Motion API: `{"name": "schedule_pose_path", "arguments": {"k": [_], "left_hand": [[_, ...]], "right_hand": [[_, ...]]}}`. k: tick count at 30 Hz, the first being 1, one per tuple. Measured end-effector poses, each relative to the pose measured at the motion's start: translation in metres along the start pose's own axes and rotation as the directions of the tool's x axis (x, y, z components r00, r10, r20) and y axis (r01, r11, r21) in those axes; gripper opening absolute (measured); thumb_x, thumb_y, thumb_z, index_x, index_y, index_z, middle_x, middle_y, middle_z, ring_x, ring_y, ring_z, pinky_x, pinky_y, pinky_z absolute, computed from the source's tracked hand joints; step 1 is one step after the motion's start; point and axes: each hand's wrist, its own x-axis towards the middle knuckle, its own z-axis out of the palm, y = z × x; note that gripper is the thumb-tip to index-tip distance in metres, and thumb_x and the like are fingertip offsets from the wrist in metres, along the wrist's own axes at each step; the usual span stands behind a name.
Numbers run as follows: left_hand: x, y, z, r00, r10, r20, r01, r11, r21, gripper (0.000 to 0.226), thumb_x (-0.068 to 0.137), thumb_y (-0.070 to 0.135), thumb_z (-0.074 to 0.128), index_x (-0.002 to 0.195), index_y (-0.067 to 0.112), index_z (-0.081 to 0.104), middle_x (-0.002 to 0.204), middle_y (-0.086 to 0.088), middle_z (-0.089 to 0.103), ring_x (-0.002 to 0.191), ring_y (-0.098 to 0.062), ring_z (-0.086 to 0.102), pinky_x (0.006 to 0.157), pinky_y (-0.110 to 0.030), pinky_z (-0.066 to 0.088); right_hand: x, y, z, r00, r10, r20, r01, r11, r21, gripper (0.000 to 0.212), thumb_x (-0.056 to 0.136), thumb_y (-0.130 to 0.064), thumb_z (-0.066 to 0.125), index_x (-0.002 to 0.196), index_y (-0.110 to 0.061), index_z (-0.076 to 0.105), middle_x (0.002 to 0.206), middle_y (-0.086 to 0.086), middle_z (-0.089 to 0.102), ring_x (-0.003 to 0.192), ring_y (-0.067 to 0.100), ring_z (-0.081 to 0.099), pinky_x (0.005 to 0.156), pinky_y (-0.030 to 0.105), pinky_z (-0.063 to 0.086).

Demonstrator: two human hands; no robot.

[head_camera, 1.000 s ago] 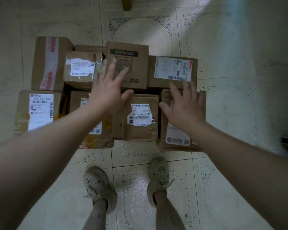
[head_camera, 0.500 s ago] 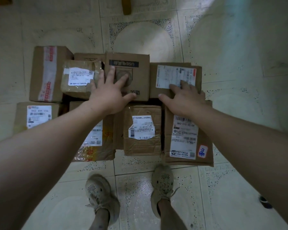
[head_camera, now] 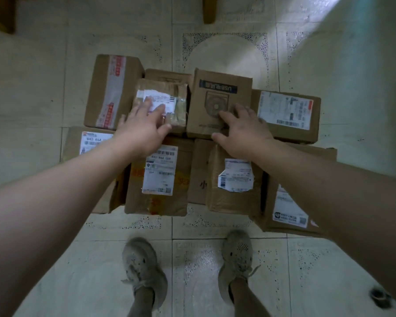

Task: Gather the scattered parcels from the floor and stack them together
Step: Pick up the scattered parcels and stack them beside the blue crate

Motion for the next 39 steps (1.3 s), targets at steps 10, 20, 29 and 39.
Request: {"name": "schedule_pose_path", "arguments": {"k": [10,20,29,39], "left_hand": [[-0.087,-0.138,0.021,0.925,-0.380,-0.004,0.378,0.921,-0.088,0.095,0.072,0.078,0.048,0.146,0.047,-0.003,0.159,0.003,-0.013,0.145,-0.035,-0.008,0.109,-0.064,0.008],[-0.087,-0.153,0.035,0.950,-0.287,0.126,0.302,0.944,-0.134,0.096,0.078,0.054,0.066,0.149,0.041,0.004,0.157,0.002,-0.017,0.139,-0.040,0.011,0.102,-0.057,0.032],[-0.133,-0.142,0.071,0.961,0.226,0.158,-0.261,0.928,0.266,0.089,0.081,0.076,0.033,0.135,0.044,-0.031,0.145,0.001,-0.044,0.128,-0.024,-0.047,0.106,-0.064,-0.014],[-0.110,-0.133,0.094,0.972,0.216,0.093,-0.234,0.928,0.291,0.094,0.082,0.063,0.050,0.142,0.044,-0.021,0.143,0.001,-0.043,0.132,-0.028,-0.040,0.103,-0.063,-0.015]], "right_hand": [[-0.071,-0.051,0.066,0.963,0.238,-0.126,-0.236,0.971,0.025,0.080,0.082,-0.076,0.024,0.145,-0.042,-0.013,0.158,-0.006,-0.017,0.143,0.027,-0.019,0.106,0.055,-0.014],[-0.064,-0.069,0.076,0.929,0.362,-0.082,-0.363,0.932,0.000,0.078,0.092,-0.065,0.030,0.147,-0.038,-0.018,0.156,0.000,-0.028,0.142,0.029,-0.026,0.109,0.059,-0.014],[-0.131,-0.089,0.121,0.916,0.371,-0.150,-0.384,0.921,-0.067,0.112,0.079,-0.071,0.047,0.122,-0.040,-0.052,0.145,-0.003,-0.042,0.138,0.028,-0.030,0.101,0.054,-0.024],[-0.111,-0.076,0.125,0.894,0.386,-0.229,-0.401,0.916,-0.024,0.100,0.093,-0.019,0.053,0.133,-0.040,-0.037,0.157,0.001,-0.025,0.144,0.030,-0.018,0.108,0.061,-0.008]]}}
